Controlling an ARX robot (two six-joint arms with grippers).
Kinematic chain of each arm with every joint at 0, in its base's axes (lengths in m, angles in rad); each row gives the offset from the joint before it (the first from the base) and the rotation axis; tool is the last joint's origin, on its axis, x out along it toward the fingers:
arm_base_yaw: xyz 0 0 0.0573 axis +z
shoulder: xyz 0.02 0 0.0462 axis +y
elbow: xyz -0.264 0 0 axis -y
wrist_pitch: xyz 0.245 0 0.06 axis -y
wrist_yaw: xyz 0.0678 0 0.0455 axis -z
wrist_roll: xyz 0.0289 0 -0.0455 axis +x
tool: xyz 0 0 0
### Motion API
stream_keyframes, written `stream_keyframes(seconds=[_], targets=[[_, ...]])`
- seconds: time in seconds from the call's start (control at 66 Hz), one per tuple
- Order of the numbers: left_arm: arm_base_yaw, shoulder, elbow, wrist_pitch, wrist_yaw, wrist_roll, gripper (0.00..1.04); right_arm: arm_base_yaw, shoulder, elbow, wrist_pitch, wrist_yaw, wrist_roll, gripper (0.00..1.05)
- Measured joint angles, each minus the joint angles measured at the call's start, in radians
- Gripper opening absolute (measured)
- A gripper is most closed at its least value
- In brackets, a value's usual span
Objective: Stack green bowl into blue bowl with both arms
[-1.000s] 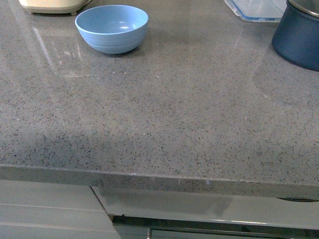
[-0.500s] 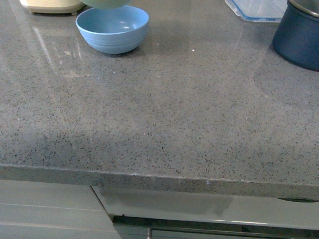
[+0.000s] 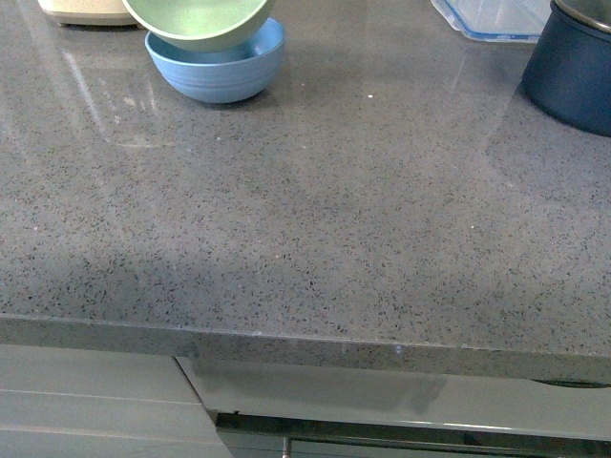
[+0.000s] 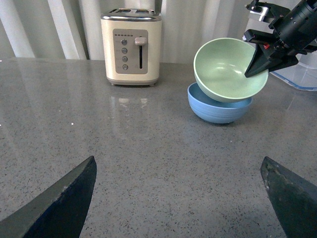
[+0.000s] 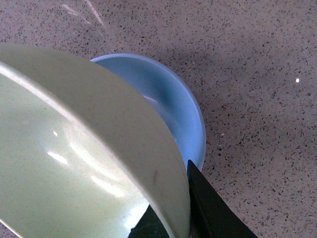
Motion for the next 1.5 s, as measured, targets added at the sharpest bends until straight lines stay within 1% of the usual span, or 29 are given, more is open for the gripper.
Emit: stream_keyframes(seconds=[0.273,0.318,0.348,0.364,0.379,0.394,0.439,0.455,0.47,0.485,0.515,0.545,0.591,0.606,0.621,0.636,0.652,0.667,0.712,0.803,0.848,0.939,1.197,1.348,1.5], targets=[[0.000,0.000,0.000,0.000,0.000,0.000,0.98,-0.003,0.006,0.018,0.033,-0.004,-0.005,0.01],[0.000,0.000,0.000,0.000,0.000,0.000,0.98,-0.004,0.008,0.018,0.039,-0.009,-0.002,0.03],[0.000,0.000,0.000,0.000,0.000,0.000,0.98,-0.005,0.010,0.018,0.041,-0.018,-0.001,0.10],[0.000,0.000,0.000,0.000,0.000,0.000,0.98,-0.005,0.010,0.018,0.041,-0.018,-0.001,0.10],[0.000,0.000,0.000,0.000,0.000,0.000,0.98,-0.006,0.010,0.018,0.040,-0.024,-0.001,0.14],[0.000,0.000,0.000,0.000,0.000,0.000,0.98,-0.006,0.010,0.018,0.040,-0.024,-0.001,0.14],[0.000,0.000,0.000,0.000,0.000,0.000,0.98,-0.010,0.013,0.018,0.040,-0.026,0.000,0.27],[0.000,0.000,0.000,0.000,0.000,0.000,0.98,-0.010,0.013,0.018,0.040,-0.026,0.000,0.27],[0.000,0.000,0.000,0.000,0.000,0.000,0.98,-0.011,0.013,0.018,0.040,-0.026,0.002,0.32],[0.000,0.000,0.000,0.000,0.000,0.000,0.98,-0.011,0.013,0.018,0.040,-0.026,0.002,0.32],[0.000,0.000,0.000,0.000,0.000,0.000,0.98,-0.014,0.013,0.018,0.041,-0.027,0.004,0.40],[0.000,0.000,0.000,0.000,0.000,0.000,0.98,-0.016,0.013,0.018,0.042,-0.026,0.007,0.46],[0.000,0.000,0.000,0.000,0.000,0.000,0.98,-0.019,0.013,0.018,0.042,-0.026,0.009,0.49],[0.000,0.000,0.000,0.000,0.000,0.000,0.98,-0.023,0.013,0.018,0.041,-0.027,0.011,0.57],[0.000,0.000,0.000,0.000,0.000,0.000,0.98,-0.023,0.013,0.018,0.041,-0.027,0.011,0.57],[0.000,0.000,0.000,0.000,0.000,0.000,0.98,-0.027,0.013,0.018,0.041,-0.027,0.011,0.66],[0.000,0.000,0.000,0.000,0.000,0.000,0.98,-0.028,0.013,0.018,0.043,-0.027,0.011,0.68],[0.000,0.000,0.000,0.000,0.000,0.000,0.98,-0.031,0.009,0.007,0.054,-0.030,0.012,0.72],[0.000,0.000,0.000,0.000,0.000,0.000,0.98,-0.033,-0.005,-0.023,0.073,-0.032,0.012,0.77],[0.000,0.000,0.000,0.000,0.000,0.000,0.98,-0.042,-0.070,-0.157,0.145,-0.030,0.013,0.93],[0.000,0.000,0.000,0.000,0.000,0.000,0.98,-0.047,-0.098,-0.205,0.163,-0.030,0.013,0.97],[0.000,0.000,0.000,0.000,0.000,0.000,0.98,-0.053,-0.147,-0.285,0.193,-0.026,0.013,0.94],[0.000,0.000,0.000,0.000,0.000,0.000,0.98,-0.085,-0.344,-0.576,0.336,-0.018,0.013,0.95],[0.000,0.000,0.000,0.000,0.000,0.000,0.98,-0.127,-0.537,-0.839,0.451,-0.010,0.009,0.95],[0.000,0.000,0.000,0.000,0.000,0.000,0.98,-0.208,-0.770,-1.147,0.557,0.010,0.003,0.95]])
